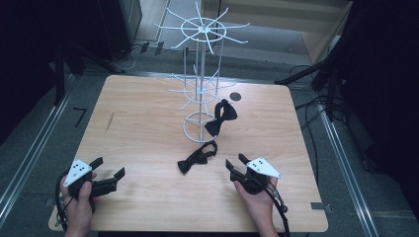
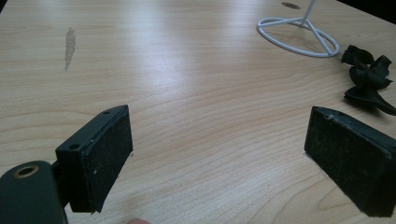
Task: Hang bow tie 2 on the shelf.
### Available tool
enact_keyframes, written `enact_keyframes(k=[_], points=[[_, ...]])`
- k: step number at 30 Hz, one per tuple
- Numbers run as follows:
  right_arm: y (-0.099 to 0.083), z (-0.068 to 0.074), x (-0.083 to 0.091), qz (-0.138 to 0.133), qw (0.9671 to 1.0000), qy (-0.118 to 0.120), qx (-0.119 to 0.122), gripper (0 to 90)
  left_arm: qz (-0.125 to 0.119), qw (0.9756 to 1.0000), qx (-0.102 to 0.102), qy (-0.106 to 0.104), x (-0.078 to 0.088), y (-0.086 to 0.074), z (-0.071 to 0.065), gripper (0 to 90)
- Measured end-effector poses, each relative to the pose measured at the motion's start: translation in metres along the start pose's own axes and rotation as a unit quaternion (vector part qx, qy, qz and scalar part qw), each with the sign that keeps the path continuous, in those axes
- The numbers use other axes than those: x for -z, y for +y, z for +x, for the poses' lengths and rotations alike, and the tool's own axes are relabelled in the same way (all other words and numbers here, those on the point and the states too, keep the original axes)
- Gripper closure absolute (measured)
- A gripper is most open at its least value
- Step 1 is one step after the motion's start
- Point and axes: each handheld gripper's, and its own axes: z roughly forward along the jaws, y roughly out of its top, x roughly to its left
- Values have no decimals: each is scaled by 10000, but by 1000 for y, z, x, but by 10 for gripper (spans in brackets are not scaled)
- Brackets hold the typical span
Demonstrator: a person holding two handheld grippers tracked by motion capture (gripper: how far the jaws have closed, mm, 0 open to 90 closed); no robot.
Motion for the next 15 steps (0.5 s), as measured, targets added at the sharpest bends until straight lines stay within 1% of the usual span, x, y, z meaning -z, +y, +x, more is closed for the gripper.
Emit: enact_keyframes(k=[10,13,15], points=[[0,12,-6,4,9999,117,18,458,37,10000,-34,5,-1,0,-1,85],[1,17,-10,35,9998,149,110,479,44,10000,-56,10,-1,0,-1,85],[3,19,-12,37,9998,187,99,488,51,10000,-46,8,-1,0,-1,85]])
